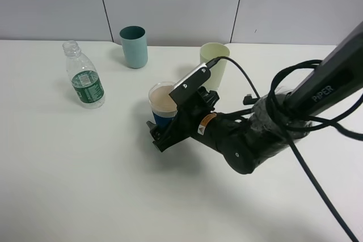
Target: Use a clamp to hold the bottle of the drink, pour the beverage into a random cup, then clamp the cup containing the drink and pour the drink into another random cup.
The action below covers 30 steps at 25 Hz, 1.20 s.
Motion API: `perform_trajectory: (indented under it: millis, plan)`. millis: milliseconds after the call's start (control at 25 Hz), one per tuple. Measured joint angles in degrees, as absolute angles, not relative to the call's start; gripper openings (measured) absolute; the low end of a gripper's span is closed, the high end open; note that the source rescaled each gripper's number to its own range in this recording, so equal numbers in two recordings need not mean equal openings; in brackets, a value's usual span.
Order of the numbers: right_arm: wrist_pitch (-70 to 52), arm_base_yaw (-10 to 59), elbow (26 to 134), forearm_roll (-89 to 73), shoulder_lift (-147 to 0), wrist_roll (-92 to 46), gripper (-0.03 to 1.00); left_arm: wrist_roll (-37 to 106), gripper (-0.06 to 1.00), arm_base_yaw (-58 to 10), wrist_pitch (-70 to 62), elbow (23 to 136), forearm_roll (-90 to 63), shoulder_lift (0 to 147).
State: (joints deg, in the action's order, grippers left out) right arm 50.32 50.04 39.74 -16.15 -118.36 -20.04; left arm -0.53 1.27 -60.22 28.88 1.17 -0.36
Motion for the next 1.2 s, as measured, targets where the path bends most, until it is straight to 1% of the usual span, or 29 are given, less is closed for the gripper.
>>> perform_trajectory:
  millis: [80, 280, 520, 600, 960, 1200]
  plan:
    - [48.54, 50.04, 39.72, -16.15, -116.17, -20.04, 0.98, -0.53, 1.0, 1.27, -60.22, 28.88, 1.17, -0.36]
    - [39.25, 50.04, 39.61, -16.25, -107.8, -20.52, 0.99, -0.53, 1.0, 1.27, -60.22, 28.88, 1.17, -0.36]
    - [35.52, 49.98, 39.53, -19.78, -98.68, -28.9, 0.99, -0.53, 1.0, 1.27, -60.22, 28.88, 1.17, -0.36]
    - [34.11, 49.0, 39.53, -20.67, -96.48, -31.6, 0.99, -0.53, 1.0, 1.27, -60.22, 28.88, 1.17, -0.36]
    - [26.26, 37.97, 39.59, -13.64, -89.25, -33.51, 0.99, -0.53, 1.0, 1.27, -60.22, 28.88, 1.17, -0.36]
    - [19.78, 28.33, 39.59, -8.91, -85.52, -32.37, 0.99, -0.53, 1.0, 1.27, -60.22, 28.88, 1.17, -0.36]
